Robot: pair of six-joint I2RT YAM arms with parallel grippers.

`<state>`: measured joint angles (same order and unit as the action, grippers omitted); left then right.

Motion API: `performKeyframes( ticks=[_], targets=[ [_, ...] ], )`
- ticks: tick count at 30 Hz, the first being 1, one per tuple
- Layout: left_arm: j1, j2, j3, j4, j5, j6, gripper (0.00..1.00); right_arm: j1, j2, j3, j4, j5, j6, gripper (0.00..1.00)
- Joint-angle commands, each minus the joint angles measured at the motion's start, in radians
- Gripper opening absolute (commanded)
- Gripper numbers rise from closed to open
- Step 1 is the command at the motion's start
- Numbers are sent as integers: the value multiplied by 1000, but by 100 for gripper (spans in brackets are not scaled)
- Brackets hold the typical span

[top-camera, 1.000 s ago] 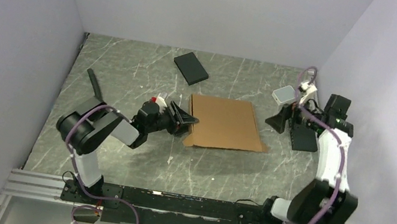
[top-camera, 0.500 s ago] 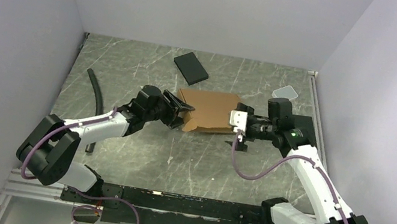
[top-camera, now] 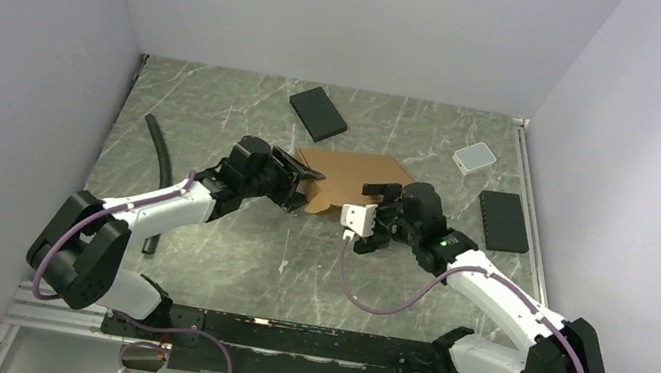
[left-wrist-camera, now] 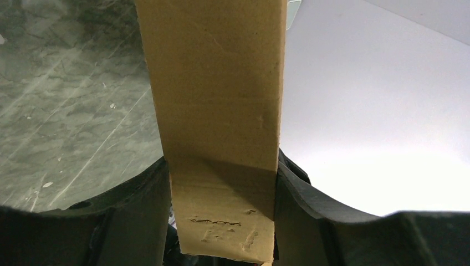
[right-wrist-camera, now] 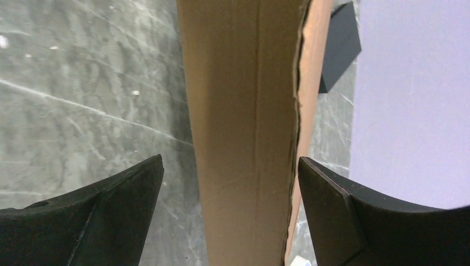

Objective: Fold the paper box

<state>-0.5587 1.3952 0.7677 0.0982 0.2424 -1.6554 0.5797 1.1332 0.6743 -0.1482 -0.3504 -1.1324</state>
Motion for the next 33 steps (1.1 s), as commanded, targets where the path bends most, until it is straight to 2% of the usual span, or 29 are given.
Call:
performKeyframes(
  ticks=[1,5,8,10,12,14,16,19,21,25,30,33],
  targets=[
    [0,-24,41,7,31,-43,5,47,18,-60,264,140,-6,93],
    [1,-25,41,22,46,-47,7,68,30,-96,350,177,-15,79],
    [0,-32,36,34,49,-49,12,68,25,-93,353,180,-2,60],
    [0,-42,30,37,48,-49,24,68,17,-85,336,180,9,48],
    [1,-55,29,32,46,-39,36,66,8,-76,323,174,29,40],
    [3,-80,35,14,40,-10,54,64,1,-61,292,161,57,38],
    [8,-118,45,-23,21,31,68,55,-11,-39,266,141,103,35],
    [21,-201,78,-149,-42,132,90,37,-29,14,200,91,192,34],
    [36,-270,101,-245,-96,224,99,20,-38,59,155,44,254,32],
    [60,-427,113,-335,-203,459,100,-31,-32,169,43,-66,406,32],
    [62,-654,34,-286,-220,820,99,-149,22,315,-55,-287,692,32],
    [62,-754,-43,-246,-199,889,100,-237,92,408,-92,-433,939,31]
  ],
)
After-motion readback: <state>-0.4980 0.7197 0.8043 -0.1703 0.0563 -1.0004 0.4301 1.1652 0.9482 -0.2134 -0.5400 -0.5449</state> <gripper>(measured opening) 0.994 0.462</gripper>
